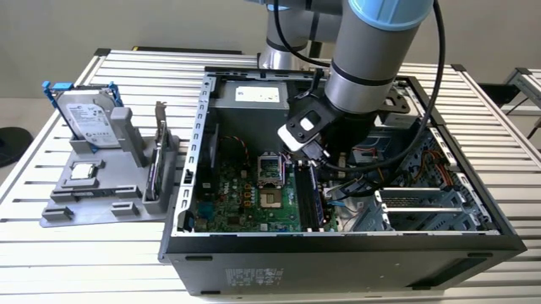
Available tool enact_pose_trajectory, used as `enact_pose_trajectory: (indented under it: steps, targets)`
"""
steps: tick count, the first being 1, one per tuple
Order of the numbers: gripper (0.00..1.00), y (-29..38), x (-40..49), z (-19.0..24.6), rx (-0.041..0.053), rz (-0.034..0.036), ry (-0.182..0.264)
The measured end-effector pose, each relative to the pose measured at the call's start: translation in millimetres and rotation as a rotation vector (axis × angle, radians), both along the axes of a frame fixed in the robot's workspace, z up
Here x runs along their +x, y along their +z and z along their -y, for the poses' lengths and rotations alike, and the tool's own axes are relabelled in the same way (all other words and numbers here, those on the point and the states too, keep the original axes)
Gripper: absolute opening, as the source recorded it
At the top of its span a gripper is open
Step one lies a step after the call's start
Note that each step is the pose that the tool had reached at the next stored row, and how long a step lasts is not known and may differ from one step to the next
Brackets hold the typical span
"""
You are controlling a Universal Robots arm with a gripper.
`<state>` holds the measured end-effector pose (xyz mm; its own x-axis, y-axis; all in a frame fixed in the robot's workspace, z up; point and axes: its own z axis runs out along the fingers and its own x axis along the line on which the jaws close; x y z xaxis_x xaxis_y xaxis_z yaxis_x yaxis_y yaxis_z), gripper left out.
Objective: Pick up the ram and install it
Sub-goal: 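Press down the ram until it locks into place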
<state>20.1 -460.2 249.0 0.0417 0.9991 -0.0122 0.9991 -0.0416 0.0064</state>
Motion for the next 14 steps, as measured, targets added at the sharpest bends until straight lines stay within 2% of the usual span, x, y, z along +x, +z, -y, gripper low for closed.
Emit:
enact_pose_trajectory:
  steps: [8,14]
  targets:
    - [0.0,-1.5,0.0,-0.3,-0.0001,0.0,0.05]
    - [0.0,-2.0,0.0,-0.3,0.0003,0.0,0.056]
